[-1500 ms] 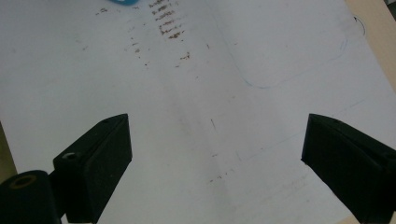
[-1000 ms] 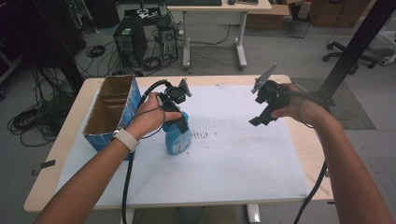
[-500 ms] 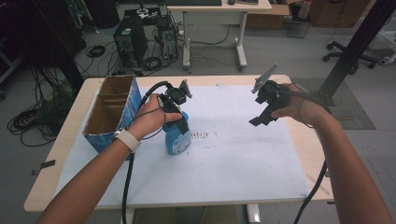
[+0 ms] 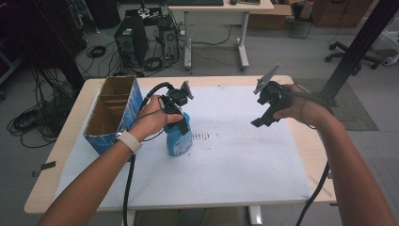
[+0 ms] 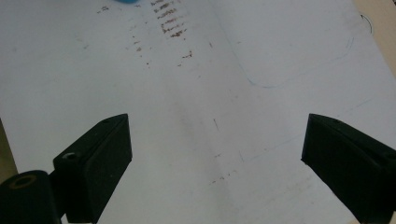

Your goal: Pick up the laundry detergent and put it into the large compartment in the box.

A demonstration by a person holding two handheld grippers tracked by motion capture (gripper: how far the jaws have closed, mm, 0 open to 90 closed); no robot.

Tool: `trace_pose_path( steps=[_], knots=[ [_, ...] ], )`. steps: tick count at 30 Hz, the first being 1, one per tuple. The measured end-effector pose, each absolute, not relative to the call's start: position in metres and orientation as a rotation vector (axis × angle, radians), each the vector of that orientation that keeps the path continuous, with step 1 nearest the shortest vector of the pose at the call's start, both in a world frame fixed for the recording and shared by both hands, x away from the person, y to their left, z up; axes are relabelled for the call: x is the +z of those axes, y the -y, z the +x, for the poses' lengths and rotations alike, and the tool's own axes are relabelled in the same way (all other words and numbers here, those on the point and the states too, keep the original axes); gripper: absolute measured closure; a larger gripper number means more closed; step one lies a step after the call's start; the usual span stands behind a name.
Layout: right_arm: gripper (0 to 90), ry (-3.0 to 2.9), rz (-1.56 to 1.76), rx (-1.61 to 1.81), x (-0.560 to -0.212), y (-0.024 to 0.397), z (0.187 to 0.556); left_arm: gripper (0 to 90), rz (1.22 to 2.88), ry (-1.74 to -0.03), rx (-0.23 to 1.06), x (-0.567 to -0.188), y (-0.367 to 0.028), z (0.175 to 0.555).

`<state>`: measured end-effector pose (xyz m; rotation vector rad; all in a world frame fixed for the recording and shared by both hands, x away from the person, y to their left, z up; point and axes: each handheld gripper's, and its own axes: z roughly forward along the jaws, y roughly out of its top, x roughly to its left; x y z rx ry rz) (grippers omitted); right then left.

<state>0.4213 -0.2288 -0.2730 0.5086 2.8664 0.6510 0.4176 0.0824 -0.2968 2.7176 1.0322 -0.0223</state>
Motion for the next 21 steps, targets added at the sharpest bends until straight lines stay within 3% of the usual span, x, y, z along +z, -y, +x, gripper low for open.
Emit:
trace_pose_path(
  steps=[9, 21],
  knots=[
    [8.6, -2.864, 0.514, 0.652, -0.2728, 0.2301, 0.4200, 36.4, 2.717, -1.027, -0.010, -0.2951, -0.0810, 0.4158],
    [8.6, -2.860, 0.511, 0.655, -0.2712, 0.2301, 0.4181, 37.0, 2.712, -1.037, 0.005, -0.2936, -0.0808, 0.4150]
  ],
)
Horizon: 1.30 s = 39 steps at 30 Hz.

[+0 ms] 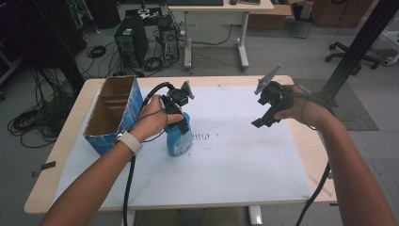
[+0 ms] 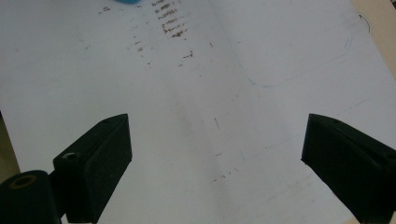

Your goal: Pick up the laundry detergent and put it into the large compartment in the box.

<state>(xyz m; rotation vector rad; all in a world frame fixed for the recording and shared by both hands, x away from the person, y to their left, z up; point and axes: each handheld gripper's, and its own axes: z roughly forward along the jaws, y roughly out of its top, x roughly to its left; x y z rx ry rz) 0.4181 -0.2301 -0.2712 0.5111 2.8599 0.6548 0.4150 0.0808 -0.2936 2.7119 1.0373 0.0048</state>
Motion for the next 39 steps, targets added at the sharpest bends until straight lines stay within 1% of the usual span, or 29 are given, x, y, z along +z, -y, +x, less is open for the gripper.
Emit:
trace_pose_path(
  steps=[23, 39],
  knots=[
    [8.6, -2.860, 0.507, 0.652, -0.269, 0.228, 0.416, 37.0, 2.670, -1.080, 0.060, -0.267, -0.090, 0.409],
    [8.6, -2.853, 0.496, 0.656, -0.268, 0.228, 0.414, 37.1, 2.644, -1.133, 0.084, -0.237, -0.097, 0.404]
  ],
)
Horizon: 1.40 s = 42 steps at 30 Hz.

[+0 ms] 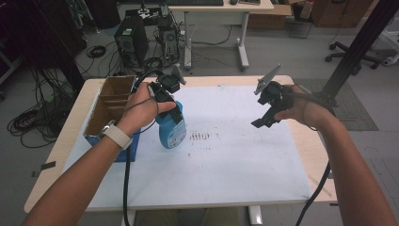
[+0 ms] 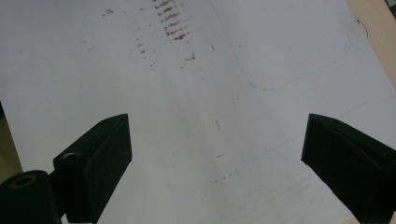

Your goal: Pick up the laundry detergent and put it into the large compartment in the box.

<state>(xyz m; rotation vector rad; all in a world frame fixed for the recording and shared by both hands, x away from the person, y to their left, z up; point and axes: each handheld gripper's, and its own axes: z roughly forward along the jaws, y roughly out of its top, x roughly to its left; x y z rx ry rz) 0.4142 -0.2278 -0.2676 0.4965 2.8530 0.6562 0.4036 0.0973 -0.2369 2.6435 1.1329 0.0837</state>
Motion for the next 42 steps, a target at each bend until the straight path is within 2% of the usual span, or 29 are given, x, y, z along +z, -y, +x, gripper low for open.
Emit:
trace_pose_path(
  steps=[42],
  knots=[
    [8.6, -2.831, 0.464, 0.667, -0.261, 0.227, 0.407, 37.2, 2.547, -1.316, 0.141, -0.151, -0.113, 0.383]
  ],
)
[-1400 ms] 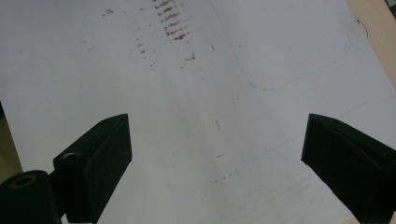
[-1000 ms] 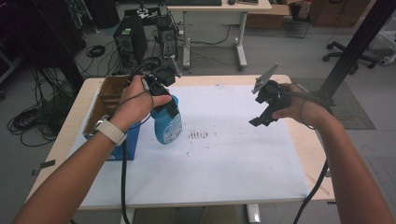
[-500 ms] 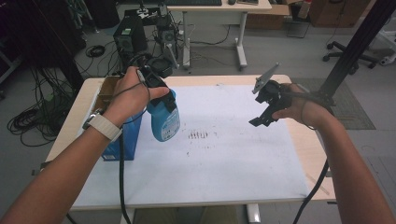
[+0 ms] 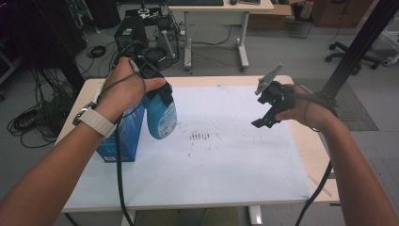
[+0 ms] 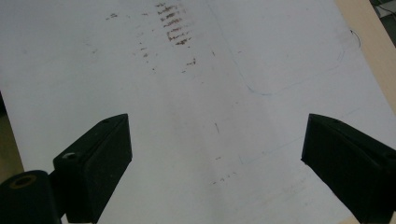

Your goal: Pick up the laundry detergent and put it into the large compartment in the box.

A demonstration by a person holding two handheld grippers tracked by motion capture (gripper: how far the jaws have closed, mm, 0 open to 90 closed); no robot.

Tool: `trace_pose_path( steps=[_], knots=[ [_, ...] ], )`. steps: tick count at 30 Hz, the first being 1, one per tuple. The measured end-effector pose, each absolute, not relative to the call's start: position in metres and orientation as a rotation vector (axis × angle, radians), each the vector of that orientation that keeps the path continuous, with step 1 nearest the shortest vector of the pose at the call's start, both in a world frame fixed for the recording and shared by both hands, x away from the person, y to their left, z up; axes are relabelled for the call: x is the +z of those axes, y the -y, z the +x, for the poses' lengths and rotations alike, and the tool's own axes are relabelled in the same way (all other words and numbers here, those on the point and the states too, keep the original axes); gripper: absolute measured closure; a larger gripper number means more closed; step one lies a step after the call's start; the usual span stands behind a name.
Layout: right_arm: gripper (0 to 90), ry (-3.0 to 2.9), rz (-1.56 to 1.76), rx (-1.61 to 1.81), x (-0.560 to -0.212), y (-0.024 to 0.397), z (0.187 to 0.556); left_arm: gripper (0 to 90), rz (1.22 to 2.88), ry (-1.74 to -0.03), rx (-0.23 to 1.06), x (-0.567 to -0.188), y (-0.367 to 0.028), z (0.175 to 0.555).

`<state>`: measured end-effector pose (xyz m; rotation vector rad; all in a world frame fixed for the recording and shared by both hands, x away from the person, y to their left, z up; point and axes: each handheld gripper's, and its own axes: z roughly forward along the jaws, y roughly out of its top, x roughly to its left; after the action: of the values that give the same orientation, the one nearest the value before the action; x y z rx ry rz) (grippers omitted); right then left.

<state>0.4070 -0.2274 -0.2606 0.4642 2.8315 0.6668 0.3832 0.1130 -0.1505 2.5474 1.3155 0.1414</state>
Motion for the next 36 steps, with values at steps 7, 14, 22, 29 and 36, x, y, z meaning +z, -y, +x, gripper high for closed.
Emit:
trace_pose_path(
  steps=[7, 14, 22, 29, 36],
  knots=[
    [8.7, -2.827, 0.458, 0.670, -0.259, 0.228, 0.406, 37.2, 2.530, -1.347, 0.170, -0.140, -0.118, 0.381],
    [8.7, -2.825, 0.451, 0.670, -0.258, 0.226, 0.406, 37.2, 2.508, -1.378, 0.186, -0.129, -0.124, 0.381],
    [8.7, -2.825, 0.436, 0.674, -0.257, 0.223, 0.407, 37.2, 2.462, -1.431, 0.197, -0.118, -0.133, 0.380],
    [8.6, -2.828, 0.437, 0.670, -0.257, 0.221, 0.407, 37.2, 2.423, -1.479, 0.215, -0.107, -0.144, 0.379],
    [8.6, -2.829, 0.429, 0.664, -0.255, 0.220, 0.409, 37.3, 2.393, -1.532, 0.238, -0.097, -0.156, 0.381]
  ],
)
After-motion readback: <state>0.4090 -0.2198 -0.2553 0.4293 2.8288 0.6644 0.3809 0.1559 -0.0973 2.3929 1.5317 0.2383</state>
